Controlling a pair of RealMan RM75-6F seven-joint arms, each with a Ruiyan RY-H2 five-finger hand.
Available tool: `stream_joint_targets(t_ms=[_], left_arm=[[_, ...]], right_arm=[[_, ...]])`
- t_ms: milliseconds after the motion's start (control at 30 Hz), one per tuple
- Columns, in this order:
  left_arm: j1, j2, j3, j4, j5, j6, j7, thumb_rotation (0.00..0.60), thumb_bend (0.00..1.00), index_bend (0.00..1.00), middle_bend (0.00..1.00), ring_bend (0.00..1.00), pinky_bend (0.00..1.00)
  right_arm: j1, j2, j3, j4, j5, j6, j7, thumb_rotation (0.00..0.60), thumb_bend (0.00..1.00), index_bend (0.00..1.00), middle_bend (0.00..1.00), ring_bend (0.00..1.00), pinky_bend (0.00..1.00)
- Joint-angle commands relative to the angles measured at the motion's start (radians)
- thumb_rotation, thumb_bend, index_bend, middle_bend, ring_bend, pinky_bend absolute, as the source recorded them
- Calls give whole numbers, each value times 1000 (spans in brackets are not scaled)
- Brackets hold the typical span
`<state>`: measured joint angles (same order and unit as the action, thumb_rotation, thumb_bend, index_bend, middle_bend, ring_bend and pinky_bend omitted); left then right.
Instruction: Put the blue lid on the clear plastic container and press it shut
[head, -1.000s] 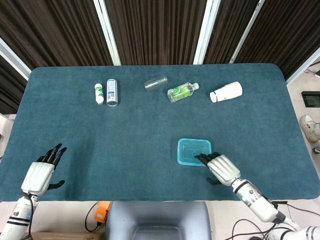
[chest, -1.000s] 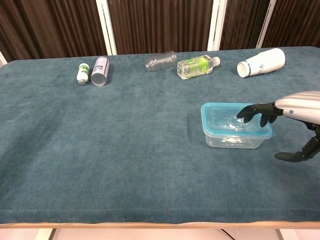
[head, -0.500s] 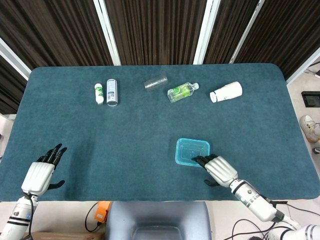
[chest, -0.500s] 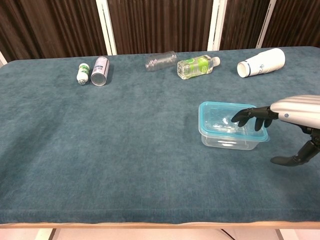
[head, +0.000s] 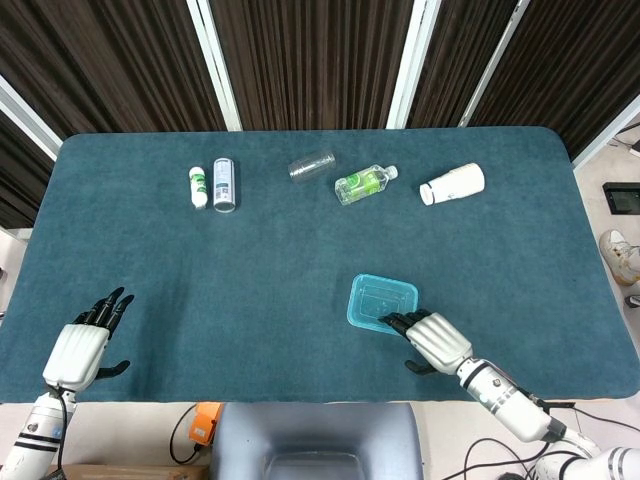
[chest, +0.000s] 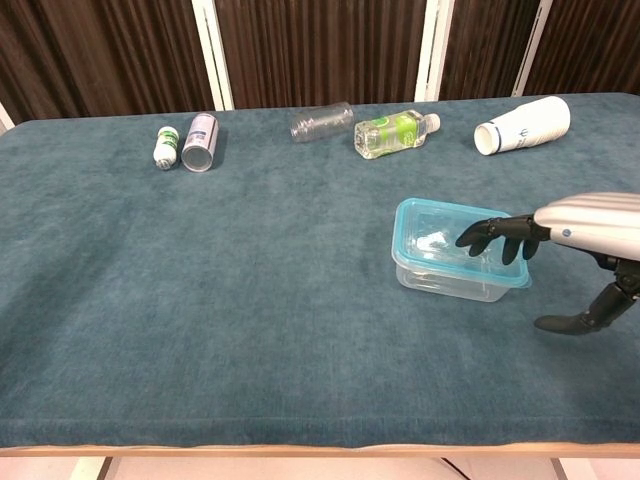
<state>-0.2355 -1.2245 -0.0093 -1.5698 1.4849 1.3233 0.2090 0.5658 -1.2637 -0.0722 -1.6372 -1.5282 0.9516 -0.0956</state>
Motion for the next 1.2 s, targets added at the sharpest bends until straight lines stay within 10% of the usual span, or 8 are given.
stream_joint_targets(t_ms=[33, 1200], left_arm=[[0, 0, 0, 0, 0, 0, -1, 600, 422, 91, 22, 134, 341], [1, 2, 1, -2, 0, 2, -4, 600, 421, 92, 31, 134, 341]], right_arm=[[0, -1, 1, 1, 2, -2, -2, 600, 452, 245, 292, 316, 376], [63, -67, 92, -31, 17, -32, -27, 600, 451, 243, 292, 304, 363]])
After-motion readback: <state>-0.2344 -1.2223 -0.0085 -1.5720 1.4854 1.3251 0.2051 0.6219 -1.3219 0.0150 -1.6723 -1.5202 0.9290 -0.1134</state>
